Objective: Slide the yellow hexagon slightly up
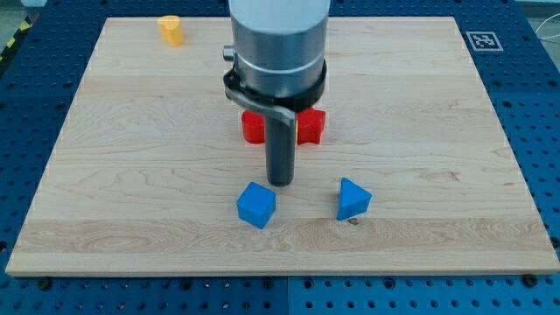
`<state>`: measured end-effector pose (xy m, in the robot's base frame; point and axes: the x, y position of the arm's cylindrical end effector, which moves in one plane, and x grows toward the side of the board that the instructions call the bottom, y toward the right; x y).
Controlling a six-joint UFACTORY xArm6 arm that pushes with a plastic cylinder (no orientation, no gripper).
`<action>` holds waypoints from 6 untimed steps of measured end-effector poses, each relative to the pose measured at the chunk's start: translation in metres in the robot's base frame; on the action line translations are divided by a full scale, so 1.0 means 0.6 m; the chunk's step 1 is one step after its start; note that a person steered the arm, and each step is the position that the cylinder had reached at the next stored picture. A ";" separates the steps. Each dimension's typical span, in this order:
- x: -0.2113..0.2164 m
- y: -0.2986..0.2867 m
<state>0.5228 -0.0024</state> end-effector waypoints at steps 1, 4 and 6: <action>0.002 0.044; -0.063 0.056; -0.081 -0.011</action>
<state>0.4741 -0.0089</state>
